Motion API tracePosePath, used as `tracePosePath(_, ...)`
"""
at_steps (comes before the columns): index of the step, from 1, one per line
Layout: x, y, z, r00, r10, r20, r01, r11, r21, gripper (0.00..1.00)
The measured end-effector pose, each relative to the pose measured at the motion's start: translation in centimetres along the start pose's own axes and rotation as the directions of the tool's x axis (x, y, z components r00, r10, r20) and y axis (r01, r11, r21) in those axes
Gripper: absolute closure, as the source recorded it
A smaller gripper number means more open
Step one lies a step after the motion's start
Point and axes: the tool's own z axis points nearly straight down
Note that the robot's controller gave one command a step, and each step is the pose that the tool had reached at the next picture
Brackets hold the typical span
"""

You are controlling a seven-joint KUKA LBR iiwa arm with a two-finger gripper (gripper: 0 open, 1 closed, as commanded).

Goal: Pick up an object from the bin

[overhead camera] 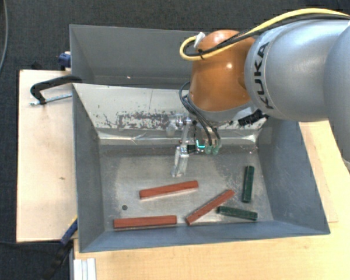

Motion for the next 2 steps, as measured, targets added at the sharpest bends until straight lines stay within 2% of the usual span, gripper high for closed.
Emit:
tracePosePath(1,-0.2,0.0,-0.5,1.0,0.002,0.008,-0.002,1.0,-0.001,0.0)
tracePosePath(2,3.6,-1.0,5.4,0.994,-0.11,0.01,0.11,0.994,0.001,0.0)
